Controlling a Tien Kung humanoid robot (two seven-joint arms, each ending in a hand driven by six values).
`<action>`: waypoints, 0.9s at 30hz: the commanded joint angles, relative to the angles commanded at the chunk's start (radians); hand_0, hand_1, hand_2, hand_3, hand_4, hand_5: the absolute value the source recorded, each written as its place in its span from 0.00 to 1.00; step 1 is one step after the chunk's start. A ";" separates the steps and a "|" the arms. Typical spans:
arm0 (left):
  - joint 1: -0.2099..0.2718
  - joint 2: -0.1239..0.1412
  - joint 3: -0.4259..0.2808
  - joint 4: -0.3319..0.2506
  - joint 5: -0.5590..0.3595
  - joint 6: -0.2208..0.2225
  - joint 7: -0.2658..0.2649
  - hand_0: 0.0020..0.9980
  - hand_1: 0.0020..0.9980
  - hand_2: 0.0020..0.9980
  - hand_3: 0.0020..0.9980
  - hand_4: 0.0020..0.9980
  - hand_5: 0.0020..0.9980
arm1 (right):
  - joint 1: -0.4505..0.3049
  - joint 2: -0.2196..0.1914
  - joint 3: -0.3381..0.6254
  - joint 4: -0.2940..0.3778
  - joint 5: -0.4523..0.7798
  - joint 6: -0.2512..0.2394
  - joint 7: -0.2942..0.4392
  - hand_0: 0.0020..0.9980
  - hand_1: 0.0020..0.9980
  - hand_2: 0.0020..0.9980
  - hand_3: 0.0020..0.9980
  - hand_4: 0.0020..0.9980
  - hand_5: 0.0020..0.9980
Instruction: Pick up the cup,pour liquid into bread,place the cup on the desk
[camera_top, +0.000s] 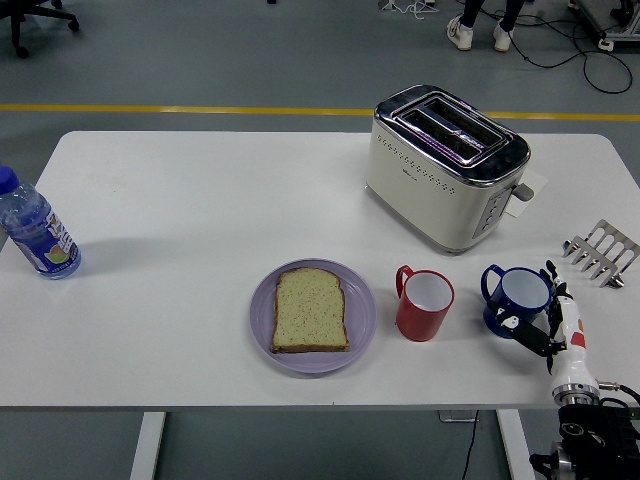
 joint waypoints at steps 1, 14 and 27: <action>0.001 0.000 0.001 0.000 0.000 0.000 0.000 0.64 0.65 0.66 0.55 0.32 0.85 | 0.003 0.001 -0.003 -0.005 0.006 0.000 0.004 0.96 0.87 0.97 1.00 0.98 0.13; 0.012 0.000 0.011 0.001 -0.005 0.000 0.000 0.64 0.65 0.66 0.55 0.32 0.85 | 0.043 0.019 -0.048 -0.075 0.072 -0.007 0.047 0.95 0.86 0.96 1.00 0.98 0.15; 0.014 0.000 0.015 0.001 -0.005 0.000 -0.001 0.64 0.65 0.66 0.55 0.32 0.85 | 0.061 0.028 -0.072 -0.110 0.126 -0.010 0.079 0.94 0.81 0.91 1.00 0.97 0.16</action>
